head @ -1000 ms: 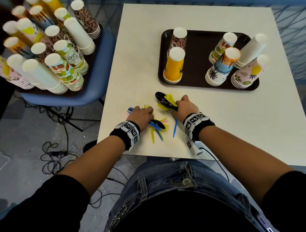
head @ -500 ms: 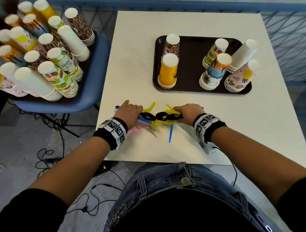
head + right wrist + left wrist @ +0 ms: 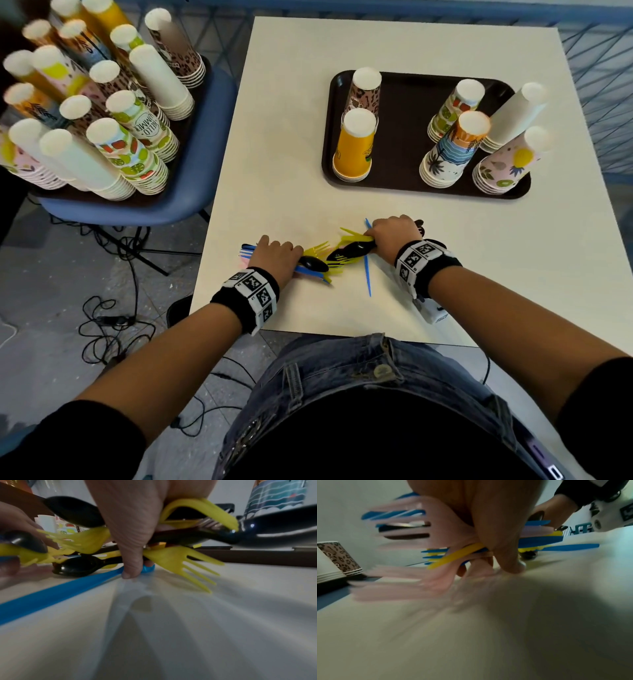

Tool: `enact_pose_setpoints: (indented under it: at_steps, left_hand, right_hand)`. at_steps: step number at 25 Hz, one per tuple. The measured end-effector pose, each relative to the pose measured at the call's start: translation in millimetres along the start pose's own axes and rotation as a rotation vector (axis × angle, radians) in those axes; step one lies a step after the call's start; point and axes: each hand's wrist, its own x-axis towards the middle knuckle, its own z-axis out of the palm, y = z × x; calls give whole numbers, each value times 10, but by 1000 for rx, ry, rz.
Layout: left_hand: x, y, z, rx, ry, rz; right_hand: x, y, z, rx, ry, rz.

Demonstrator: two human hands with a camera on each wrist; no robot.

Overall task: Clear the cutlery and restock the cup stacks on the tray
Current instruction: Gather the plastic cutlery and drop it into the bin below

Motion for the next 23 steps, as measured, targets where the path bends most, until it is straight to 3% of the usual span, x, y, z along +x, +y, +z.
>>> enact_pose_setpoints:
  at_steps: [9, 15, 23]
  left_hand:
    - [52, 42, 16, -36, 14, 2]
    - [-74, 39, -83, -304, -93, -75]
    - [-269, 105, -52, -726, 31, -274]
  right_hand:
    - [-84, 56, 116, 80, 58, 89]
    - [-239, 53, 146, 150, -87, 252]
    - [-338, 78, 231, 414, -101, 284]
